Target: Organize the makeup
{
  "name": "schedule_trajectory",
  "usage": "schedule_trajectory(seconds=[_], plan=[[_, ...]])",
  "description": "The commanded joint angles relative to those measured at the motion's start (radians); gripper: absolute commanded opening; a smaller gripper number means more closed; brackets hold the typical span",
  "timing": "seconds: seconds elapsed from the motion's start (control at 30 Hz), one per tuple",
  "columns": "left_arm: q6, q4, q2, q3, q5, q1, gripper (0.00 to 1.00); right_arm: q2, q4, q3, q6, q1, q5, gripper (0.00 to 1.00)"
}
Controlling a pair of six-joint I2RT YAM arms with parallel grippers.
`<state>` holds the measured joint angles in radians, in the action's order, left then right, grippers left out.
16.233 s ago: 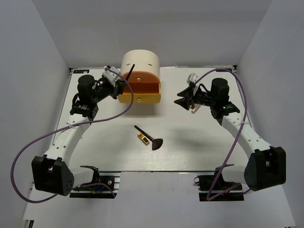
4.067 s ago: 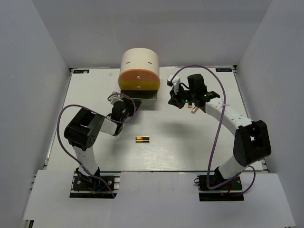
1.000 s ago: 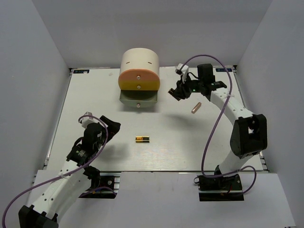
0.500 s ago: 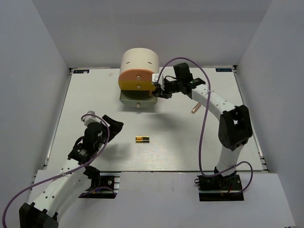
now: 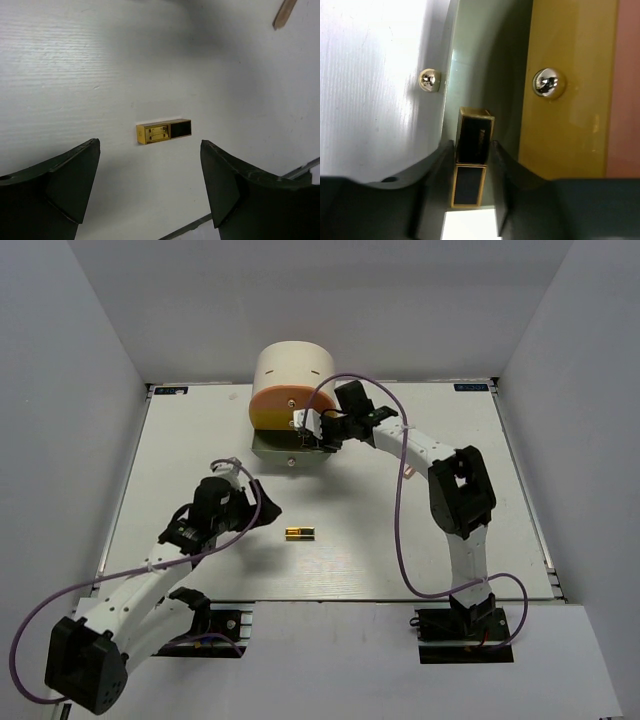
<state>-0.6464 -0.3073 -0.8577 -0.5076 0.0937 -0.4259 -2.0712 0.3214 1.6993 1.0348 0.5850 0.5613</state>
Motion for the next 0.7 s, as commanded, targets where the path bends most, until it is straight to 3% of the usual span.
schedule_trajectory(seconds=[0.0,0.23,0.37,0.47,0.5,0.53,0.6,0.67], plan=[[0.186,0.057,-0.04,-0.058,0.11,-0.01,0.9,0.006,-0.007,0.054,0.01,0.006,-0.015,0.45],[0.396,0.178,-0.115,-0.071,0.265,-0.01,0.89,0.074,-0.067,0.013,-0.096,-0.005,0.009,0.52],[0.539,0.179,-0.178,-0.095,0.383,-0.01,0.86,0.138,-0.09,-0.018,-0.188,-0.02,0.04,0.5],[0.628,0.157,-0.233,-0.118,0.419,-0.019,0.84,0.19,-0.107,-0.053,-0.31,-0.046,0.087,0.34],[0.642,0.152,-0.245,-0.129,0.425,-0.019,0.83,0.207,-0.108,-0.07,-0.359,-0.054,0.103,0.16],[0.701,0.152,-0.271,-0.135,0.432,-0.03,0.83,0.223,-0.117,-0.09,-0.381,-0.075,0.127,0.1],[0.738,0.134,-0.303,-0.158,0.439,-0.04,0.81,0.278,-0.131,-0.157,-0.43,-0.091,0.15,0.0],[0.803,0.111,-0.355,-0.172,0.463,-0.063,0.72,0.328,-0.162,-0.206,-0.464,-0.126,0.172,0.0]])
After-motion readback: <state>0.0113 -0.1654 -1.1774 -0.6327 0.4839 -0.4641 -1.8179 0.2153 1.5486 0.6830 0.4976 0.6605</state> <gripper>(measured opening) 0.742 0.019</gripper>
